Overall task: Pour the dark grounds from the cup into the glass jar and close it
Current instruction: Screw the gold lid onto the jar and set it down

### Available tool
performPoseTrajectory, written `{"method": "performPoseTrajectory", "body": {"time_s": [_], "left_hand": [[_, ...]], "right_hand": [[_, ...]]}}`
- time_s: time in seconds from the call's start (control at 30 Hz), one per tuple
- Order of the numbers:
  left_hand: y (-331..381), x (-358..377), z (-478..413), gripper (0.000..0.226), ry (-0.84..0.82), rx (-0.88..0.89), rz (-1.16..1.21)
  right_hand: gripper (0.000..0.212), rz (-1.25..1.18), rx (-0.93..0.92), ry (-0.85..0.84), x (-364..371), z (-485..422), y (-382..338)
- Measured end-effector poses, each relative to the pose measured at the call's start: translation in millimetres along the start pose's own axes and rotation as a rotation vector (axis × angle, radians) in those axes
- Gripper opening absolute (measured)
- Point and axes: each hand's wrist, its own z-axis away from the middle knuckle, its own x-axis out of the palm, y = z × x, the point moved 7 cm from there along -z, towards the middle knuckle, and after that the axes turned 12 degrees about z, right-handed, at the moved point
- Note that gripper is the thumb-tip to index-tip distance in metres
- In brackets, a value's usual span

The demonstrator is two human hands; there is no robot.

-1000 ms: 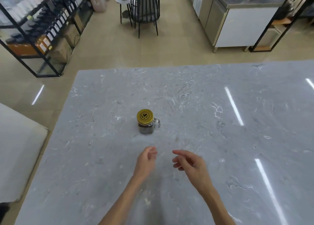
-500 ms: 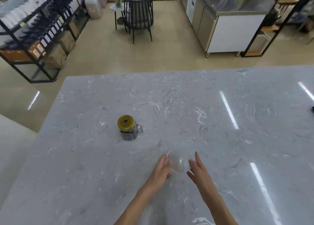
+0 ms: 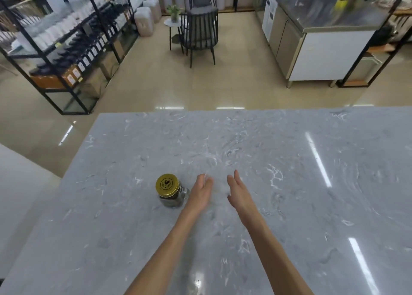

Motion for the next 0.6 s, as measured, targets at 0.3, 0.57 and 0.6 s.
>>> {"method": "performPoseTrajectory", "body": {"time_s": [0.3, 0.57, 0.6], "left_hand": [[-19.4, 10.1, 6.5, 0.058, -0.118, -0.066, 0.074], [-12.9, 7.8, 14.2, 0.072, -0.033, -0.103, 0.204], [-12.4, 8.2, 18.3, 0.073, -0.047, -0.104, 0.204]], "right_hand": [[0.068, 0.204, 0.03, 0.026, 6.7, -3.4, 23.8], [0.066, 0.318, -0.038, 0.02, -2.2, 1.8, 17.4], [0.065, 0.345, -0.068, 0.028, -7.1, 4.6, 16.8]]}}
